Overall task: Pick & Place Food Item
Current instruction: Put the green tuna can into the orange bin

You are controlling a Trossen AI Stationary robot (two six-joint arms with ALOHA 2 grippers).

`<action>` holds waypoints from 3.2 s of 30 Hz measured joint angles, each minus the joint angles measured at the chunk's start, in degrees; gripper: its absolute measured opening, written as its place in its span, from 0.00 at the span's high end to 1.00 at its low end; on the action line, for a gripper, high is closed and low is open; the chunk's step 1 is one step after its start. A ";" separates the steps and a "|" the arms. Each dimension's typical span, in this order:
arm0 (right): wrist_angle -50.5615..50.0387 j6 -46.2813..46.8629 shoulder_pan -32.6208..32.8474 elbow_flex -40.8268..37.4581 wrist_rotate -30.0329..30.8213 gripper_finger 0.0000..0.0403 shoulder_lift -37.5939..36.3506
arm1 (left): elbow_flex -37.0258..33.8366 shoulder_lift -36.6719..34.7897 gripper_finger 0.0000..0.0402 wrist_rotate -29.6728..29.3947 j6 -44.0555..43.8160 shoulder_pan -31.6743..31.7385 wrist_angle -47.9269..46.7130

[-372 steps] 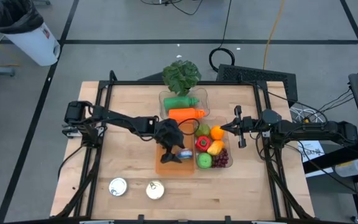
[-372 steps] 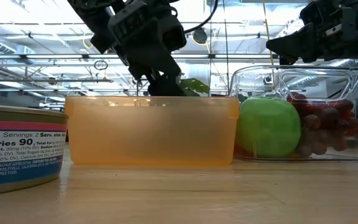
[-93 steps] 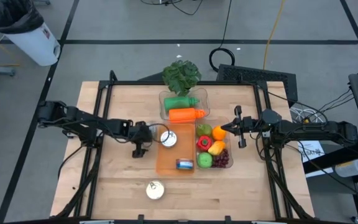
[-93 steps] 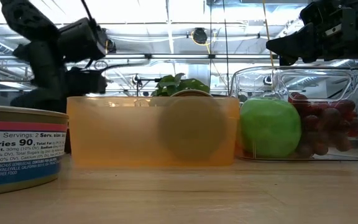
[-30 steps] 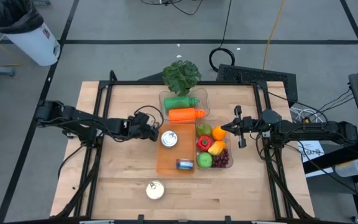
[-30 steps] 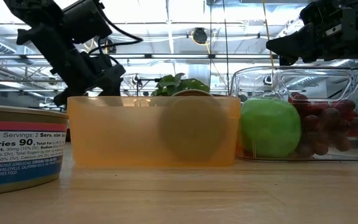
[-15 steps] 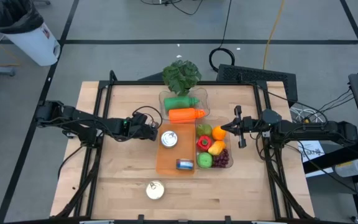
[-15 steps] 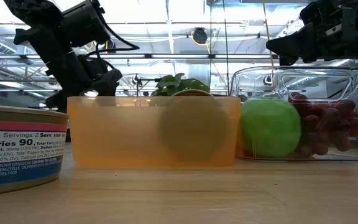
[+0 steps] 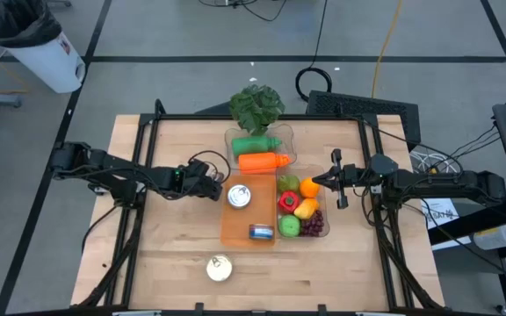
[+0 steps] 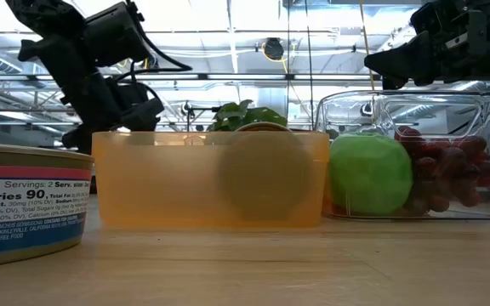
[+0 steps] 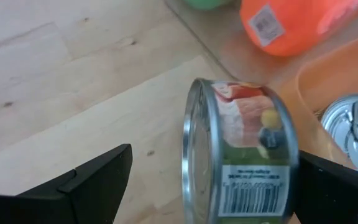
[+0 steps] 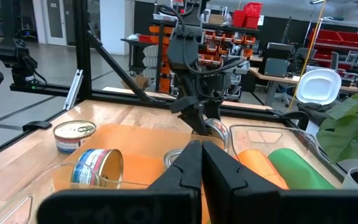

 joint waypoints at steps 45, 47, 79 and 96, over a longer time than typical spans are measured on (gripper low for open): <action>0.00 0.02 0.02 0.00 0.00 1.00 0.00 | 18.53 -0.63 0.61 -8.15 21.15 -6.56 -20.92; 0.02 0.02 0.00 0.00 0.00 1.00 0.00 | 19.23 -0.63 0.61 -8.32 24.77 -8.27 -18.20; 0.00 0.00 0.02 -0.02 0.00 1.00 0.00 | 19.26 18.58 0.56 -14.52 68.63 -13.79 4.89; 0.01 0.00 0.00 -0.02 0.00 1.00 0.00 | 19.28 18.53 0.53 -9.31 63.53 -11.18 4.53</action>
